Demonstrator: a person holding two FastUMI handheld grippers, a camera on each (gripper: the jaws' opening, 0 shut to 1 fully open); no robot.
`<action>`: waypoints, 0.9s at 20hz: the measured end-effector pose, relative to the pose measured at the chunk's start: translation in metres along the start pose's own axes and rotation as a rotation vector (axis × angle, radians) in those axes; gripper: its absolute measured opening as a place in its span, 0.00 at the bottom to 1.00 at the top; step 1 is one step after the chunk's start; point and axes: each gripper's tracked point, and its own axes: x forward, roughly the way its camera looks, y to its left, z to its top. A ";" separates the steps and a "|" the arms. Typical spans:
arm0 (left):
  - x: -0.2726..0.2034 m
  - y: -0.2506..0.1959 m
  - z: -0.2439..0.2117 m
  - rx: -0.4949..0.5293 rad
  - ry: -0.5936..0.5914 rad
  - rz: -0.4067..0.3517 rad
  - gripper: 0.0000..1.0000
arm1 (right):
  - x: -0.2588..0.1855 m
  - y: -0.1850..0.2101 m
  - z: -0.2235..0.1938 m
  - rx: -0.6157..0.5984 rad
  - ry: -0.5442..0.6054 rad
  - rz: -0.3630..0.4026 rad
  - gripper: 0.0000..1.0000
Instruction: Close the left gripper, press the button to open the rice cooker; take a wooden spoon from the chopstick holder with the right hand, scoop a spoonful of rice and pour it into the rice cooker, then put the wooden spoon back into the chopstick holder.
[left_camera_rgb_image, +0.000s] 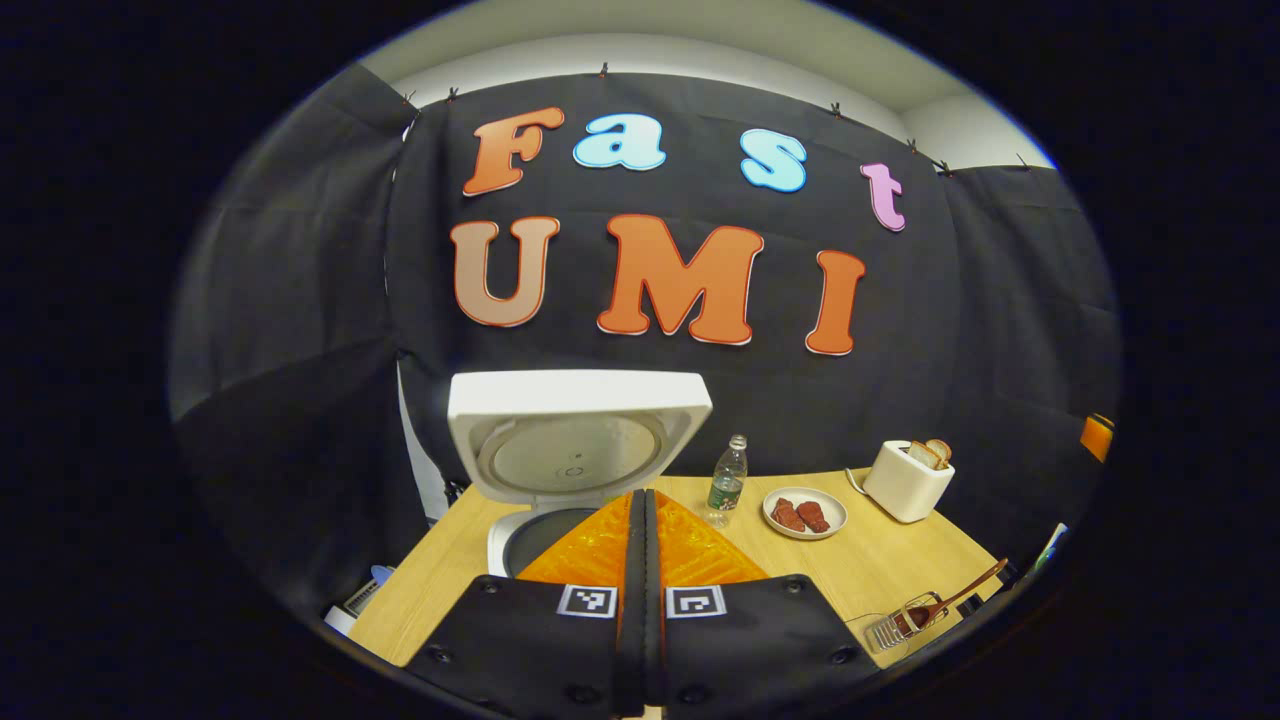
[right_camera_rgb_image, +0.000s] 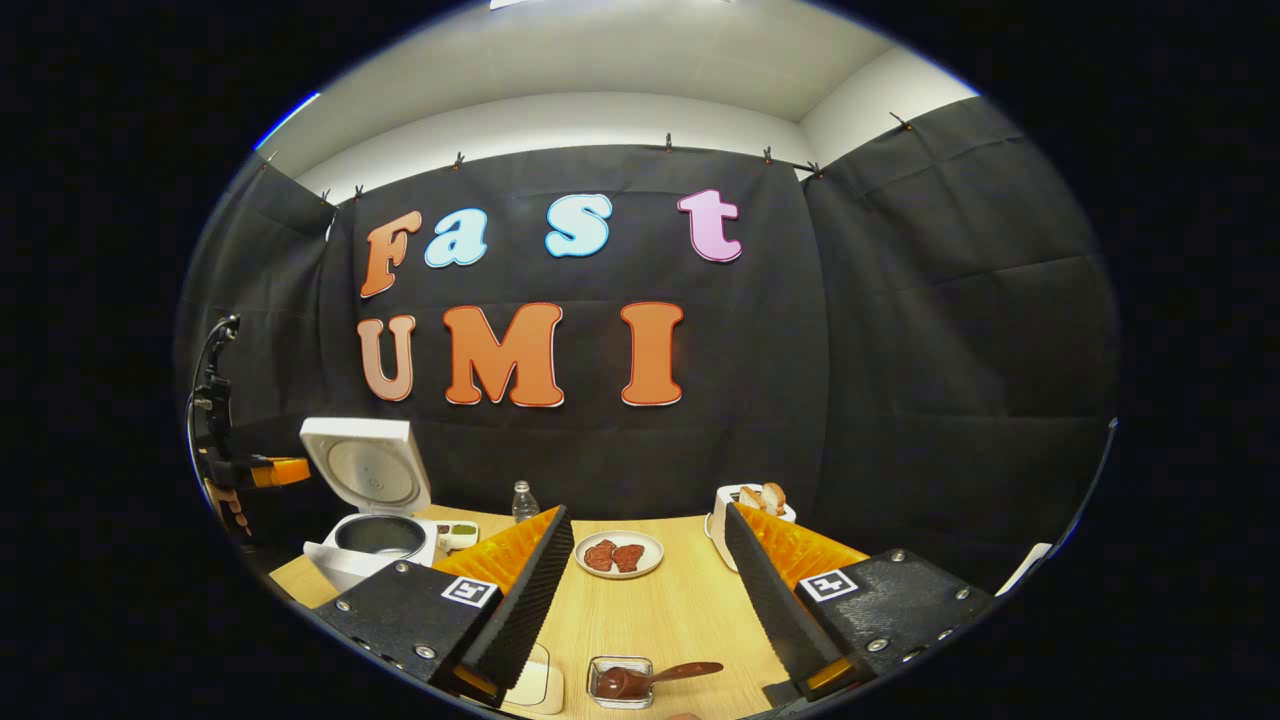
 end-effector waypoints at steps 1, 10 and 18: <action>-0.006 0.006 0.007 0.017 -0.021 0.019 0.04 | -0.002 0.001 -0.002 0.003 0.002 0.004 0.94; -0.058 0.078 0.028 0.061 -0.073 0.204 0.18 | -0.017 0.005 -0.001 0.023 -0.019 0.008 0.94; -0.074 0.102 0.035 0.017 -0.168 0.165 0.81 | -0.006 -0.008 -0.042 -0.005 0.018 -0.060 0.94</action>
